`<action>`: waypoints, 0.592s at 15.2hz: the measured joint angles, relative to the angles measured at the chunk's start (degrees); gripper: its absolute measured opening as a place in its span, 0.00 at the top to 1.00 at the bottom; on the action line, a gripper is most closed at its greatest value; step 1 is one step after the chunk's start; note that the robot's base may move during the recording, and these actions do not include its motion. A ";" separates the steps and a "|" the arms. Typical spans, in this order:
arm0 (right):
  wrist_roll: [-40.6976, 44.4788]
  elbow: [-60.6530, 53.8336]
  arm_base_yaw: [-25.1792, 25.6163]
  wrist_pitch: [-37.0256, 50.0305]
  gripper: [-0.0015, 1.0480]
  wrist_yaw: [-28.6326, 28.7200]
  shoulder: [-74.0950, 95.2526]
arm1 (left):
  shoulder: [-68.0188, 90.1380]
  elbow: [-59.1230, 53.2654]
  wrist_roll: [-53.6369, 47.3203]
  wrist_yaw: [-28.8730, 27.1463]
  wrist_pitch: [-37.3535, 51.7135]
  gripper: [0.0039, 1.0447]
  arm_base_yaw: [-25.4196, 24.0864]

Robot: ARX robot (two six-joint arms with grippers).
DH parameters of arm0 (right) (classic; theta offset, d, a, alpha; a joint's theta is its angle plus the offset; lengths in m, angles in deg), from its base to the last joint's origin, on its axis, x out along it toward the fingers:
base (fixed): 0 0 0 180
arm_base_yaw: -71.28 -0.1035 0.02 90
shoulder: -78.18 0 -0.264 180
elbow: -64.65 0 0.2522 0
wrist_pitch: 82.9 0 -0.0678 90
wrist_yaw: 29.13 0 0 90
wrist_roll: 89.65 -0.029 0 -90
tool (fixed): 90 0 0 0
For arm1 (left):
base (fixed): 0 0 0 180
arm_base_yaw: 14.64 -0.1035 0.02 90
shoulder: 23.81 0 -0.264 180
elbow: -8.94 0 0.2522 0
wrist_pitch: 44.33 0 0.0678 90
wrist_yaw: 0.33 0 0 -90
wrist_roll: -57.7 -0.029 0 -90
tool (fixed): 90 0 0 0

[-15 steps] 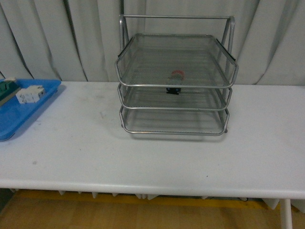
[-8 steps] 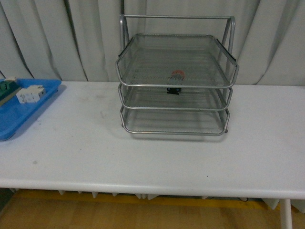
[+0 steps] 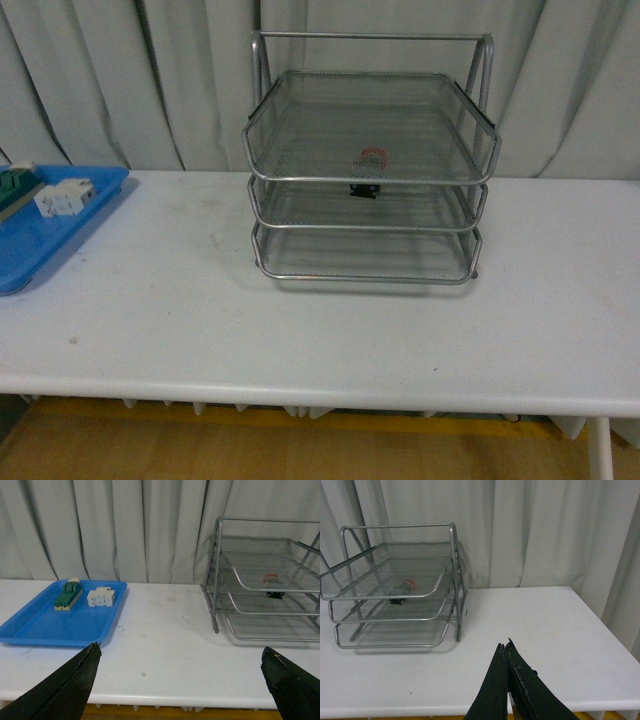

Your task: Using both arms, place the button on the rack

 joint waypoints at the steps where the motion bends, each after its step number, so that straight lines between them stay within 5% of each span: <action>1: 0.00 0.00 0.00 -0.96 0.98 0.00 -0.98 | 0.00 0.02 0.00 0.00 0.02 0.06 0.00; 4: 0.02 0.04 0.00 -12.17 0.98 0.00 -10.62 | 0.00 0.00 0.00 -0.07 0.02 0.06 0.00; 9: 0.04 0.04 0.00 -12.02 0.98 0.00 -11.50 | 0.00 0.00 0.00 0.00 0.00 0.06 0.00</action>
